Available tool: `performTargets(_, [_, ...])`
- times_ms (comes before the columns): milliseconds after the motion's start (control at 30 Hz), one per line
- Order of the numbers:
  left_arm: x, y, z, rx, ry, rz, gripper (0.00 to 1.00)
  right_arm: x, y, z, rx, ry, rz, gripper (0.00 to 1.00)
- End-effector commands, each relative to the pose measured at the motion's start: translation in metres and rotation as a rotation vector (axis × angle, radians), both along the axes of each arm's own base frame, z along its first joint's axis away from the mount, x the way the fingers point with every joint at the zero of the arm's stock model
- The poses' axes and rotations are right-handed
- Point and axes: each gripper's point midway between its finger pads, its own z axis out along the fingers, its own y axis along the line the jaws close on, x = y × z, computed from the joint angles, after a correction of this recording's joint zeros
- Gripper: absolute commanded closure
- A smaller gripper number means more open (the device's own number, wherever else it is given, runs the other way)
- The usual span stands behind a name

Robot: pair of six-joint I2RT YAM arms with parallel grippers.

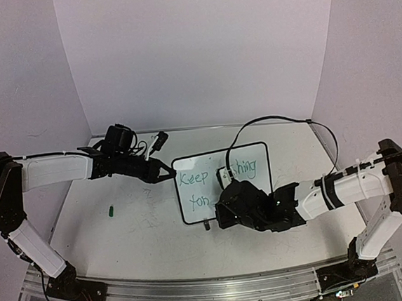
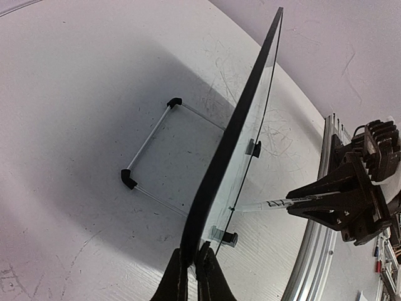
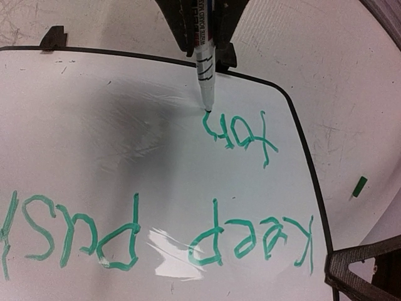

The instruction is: Write a sentence on the whiteboard

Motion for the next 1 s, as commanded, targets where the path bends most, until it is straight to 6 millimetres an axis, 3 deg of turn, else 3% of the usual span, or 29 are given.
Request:
performTargets(0, [0.010,0.000,0.015,0.008,-0.069,0.019,1.00,0.014,-0.002,0.022,0.004,-0.068,-0.064,1.00])
performTargets(333, [0.010,0.000,0.017,0.006,-0.072,0.020,1.00,0.024,-0.007,0.038,0.017,-0.110,-0.108,1.00])
performTargets(800, [0.010,0.000,0.016,0.007,-0.071,0.020,1.00,0.023,-0.016,0.038,0.004,-0.110,-0.126,1.00])
performTargets(967, [0.010,0.001,0.016,0.008,-0.071,0.021,1.00,0.020,-0.015,0.028,-0.005,-0.083,-0.111,1.00])
